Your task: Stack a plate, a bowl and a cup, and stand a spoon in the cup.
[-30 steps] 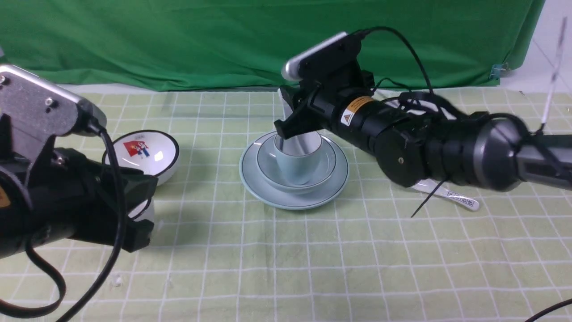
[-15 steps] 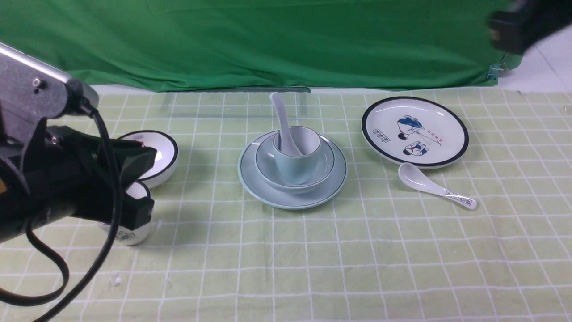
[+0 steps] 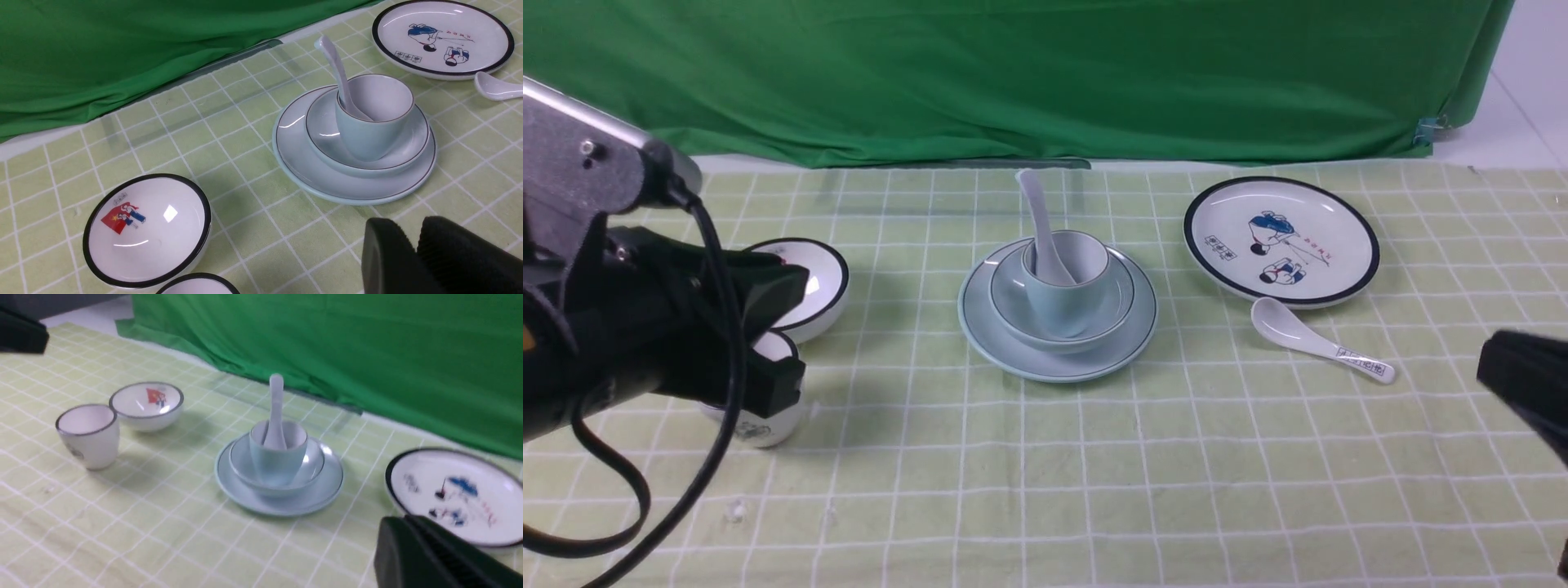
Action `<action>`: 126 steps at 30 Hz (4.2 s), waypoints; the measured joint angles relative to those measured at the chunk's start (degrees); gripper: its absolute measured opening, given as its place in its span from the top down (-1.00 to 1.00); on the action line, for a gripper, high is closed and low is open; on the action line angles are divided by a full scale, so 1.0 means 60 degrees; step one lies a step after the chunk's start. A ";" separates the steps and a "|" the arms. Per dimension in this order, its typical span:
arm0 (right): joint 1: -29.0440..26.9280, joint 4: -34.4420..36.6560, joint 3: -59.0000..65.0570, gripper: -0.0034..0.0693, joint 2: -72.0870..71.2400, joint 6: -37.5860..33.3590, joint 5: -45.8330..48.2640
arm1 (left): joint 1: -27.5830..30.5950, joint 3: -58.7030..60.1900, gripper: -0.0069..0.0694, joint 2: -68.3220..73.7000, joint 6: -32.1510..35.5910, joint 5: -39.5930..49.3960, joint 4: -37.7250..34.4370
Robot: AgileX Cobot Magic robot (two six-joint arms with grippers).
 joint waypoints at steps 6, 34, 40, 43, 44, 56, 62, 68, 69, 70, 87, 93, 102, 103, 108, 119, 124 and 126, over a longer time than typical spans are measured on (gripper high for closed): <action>-0.0012 0.0000 0.0900 0.84 -0.0002 0.0285 -0.0160 | 0.0000 0.0000 0.66 0.0000 0.0000 0.0000 0.0000; -0.4430 -0.0565 0.4816 0.88 -0.5396 -0.1056 -0.2049 | -0.0002 0.0000 0.61 0.0021 0.0021 -0.0112 0.0076; -0.4430 -0.0565 0.4816 0.87 -0.5436 -0.0780 0.0090 | -0.0002 0.0000 0.59 0.0021 0.0021 -0.0260 0.0116; -0.4430 -0.0553 0.4816 0.86 -0.5436 -0.0770 0.0247 | -0.0002 0.0000 0.59 0.0021 0.0021 -0.0271 0.0116; -0.4430 -0.0553 0.4816 0.85 -0.5436 -0.0770 0.0259 | -0.0002 0.0000 0.58 0.0021 0.0021 -0.0271 0.0116; -0.4430 -0.0542 0.4816 0.74 -0.5440 -0.0770 0.0277 | -0.0002 0.0000 0.56 0.0021 0.0029 -0.0271 0.0122; -0.4430 -0.0542 0.4816 0.71 -0.5440 -0.0770 0.0300 | -0.0002 0.1139 0.53 -0.0724 0.0029 -0.1674 0.0296; -0.4451 -0.0542 0.4816 0.66 -0.5440 -0.0770 0.0300 | 0.0655 0.4315 0.50 -0.3037 0.0029 -0.5793 0.0497; -0.4458 -0.0542 0.4816 0.65 -0.5440 -0.0770 0.0300 | 0.0749 0.4975 0.50 -0.3518 0.0029 -0.6669 0.0509; -0.4458 -0.0542 0.4816 0.64 -0.5440 -0.0770 0.0300 | 0.0810 0.5375 0.50 -0.3891 0.0029 -0.7338 0.0509; -0.4484 -0.0538 0.4816 0.49 -0.5440 -0.0770 0.0317 | 0.2457 0.6667 0.49 -0.8667 -0.0315 -0.0238 -0.0584; -0.4484 -0.0538 0.4816 0.45 -0.5440 -0.0770 0.0307 | 0.3002 0.6667 0.81 -0.8667 -0.0539 -0.0128 -0.0601; -0.4484 -0.0538 0.4816 0.41 -0.5440 -0.0770 0.0307 | 0.3076 0.6667 0.92 -0.8667 -0.0556 -0.0211 -0.0550; -0.4484 -0.0538 0.4816 0.41 -0.5440 -0.0770 0.0307 | 0.3076 0.6667 0.92 -0.8667 -0.0556 -0.0211 -0.0542; -0.4484 -0.0538 0.4816 0.37 -0.5440 -0.0770 0.0307 | 0.3088 0.6667 0.91 -0.8667 -0.0556 -0.0211 -0.0539; -0.4484 -0.0538 0.4816 0.27 -0.5440 -0.0770 0.0307 | 0.3091 0.6667 0.91 -0.8667 -0.0556 -0.0211 -0.0500; -0.4484 -0.0538 0.4816 0.26 -0.5440 -0.0770 0.0307 | 0.3099 0.6667 0.91 -0.8667 -0.0556 -0.0211 -0.0500; -0.4484 -0.0538 0.4816 0.25 -0.5440 -0.0770 0.0307 | 0.3110 0.6667 0.90 -0.8667 -0.0556 -0.0211 -0.0500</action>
